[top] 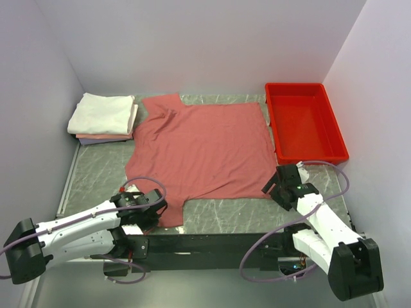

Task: Fold and stack the t-shirts
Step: Flatten the tshirt out

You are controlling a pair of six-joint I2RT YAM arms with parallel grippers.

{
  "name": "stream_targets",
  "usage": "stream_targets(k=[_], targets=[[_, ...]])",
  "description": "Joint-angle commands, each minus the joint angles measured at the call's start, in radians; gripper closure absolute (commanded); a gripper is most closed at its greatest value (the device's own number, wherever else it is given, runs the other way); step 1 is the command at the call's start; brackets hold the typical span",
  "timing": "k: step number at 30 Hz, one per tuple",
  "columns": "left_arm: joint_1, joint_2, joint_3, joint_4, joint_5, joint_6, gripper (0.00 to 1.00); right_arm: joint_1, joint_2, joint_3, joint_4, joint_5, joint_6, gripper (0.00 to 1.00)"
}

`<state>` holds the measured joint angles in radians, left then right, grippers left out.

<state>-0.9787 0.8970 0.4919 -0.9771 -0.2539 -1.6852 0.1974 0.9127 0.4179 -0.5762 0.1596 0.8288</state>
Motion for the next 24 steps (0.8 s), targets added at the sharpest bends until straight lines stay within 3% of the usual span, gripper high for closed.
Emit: stream_targets(k=[1,4,8,10,11,14,16,24], targets=[[-0.002,-0.021,0.007,-0.017,-0.034,-0.031,0.99,-0.006,0.023,-0.019,0.058,-0.008,0.033,0.19],[-0.003,-0.032,0.016,-0.026,-0.050,-0.034,0.99,-0.004,0.051,-0.034,0.096,-0.026,0.038,0.27],[-0.002,-0.047,-0.007,-0.025,-0.038,-0.039,0.99,-0.006,0.095,-0.036,0.111,-0.040,0.030,0.45],[-0.002,-0.050,-0.013,-0.015,-0.031,-0.044,0.99,-0.006,0.097,-0.034,0.113,-0.045,0.032,0.46],[-0.002,-0.055,-0.015,-0.018,-0.027,-0.044,0.99,-0.006,0.086,-0.036,0.111,-0.045,0.032,0.61],[-0.002,-0.055,0.005,-0.040,-0.015,-0.042,0.99,-0.004,0.054,-0.030,0.075,-0.022,0.046,0.86],[-0.003,-0.040,0.034,-0.061,-0.007,-0.038,0.99,-0.006,0.034,-0.024,0.047,-0.014,0.043,0.95],[-0.012,0.033,0.132,-0.176,0.068,-0.019,0.99,-0.006,-0.023,0.015,-0.068,-0.020,0.018,0.98]])
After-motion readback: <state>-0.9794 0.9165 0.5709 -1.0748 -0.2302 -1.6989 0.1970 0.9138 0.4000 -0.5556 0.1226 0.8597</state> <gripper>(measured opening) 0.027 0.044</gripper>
